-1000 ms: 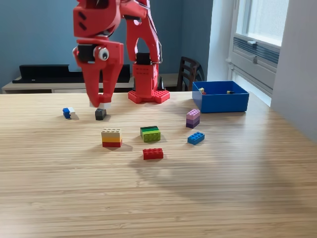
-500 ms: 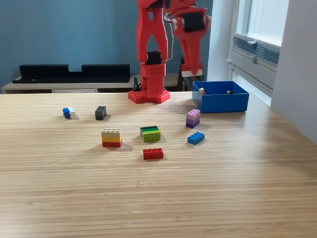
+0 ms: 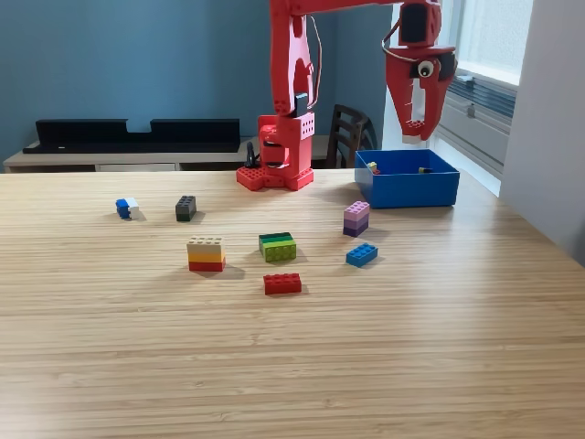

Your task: Grasp a lego block and put it in the bin.

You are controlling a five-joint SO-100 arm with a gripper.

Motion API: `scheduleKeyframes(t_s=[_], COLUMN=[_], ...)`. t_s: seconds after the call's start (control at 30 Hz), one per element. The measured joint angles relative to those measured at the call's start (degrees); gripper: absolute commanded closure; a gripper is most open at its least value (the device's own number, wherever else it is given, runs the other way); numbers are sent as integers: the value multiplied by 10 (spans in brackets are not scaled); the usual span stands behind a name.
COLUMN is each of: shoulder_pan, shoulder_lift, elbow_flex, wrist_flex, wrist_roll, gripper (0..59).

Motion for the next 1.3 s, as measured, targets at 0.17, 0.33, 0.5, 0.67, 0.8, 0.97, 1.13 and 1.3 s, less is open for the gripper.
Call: scheduleKeyframes(t_s=[0.17,0.33,0.5,0.67,0.8,0.97,1.13,1.3], shoulder_pan=[-78,-127,-147,-147,-147,-147,-97,15], shoulder_lift=[0,0,0,0,0,0,0,0], elbow_flex=[17,42,58,58,58,58,40,35], wrist_flex=[2,2,2,2,2,2,2,2], wrist_roll=[-14,-25,-45,-57,-57,-56,-37,-18], gripper=[586,586,498,332,326,532,585,585])
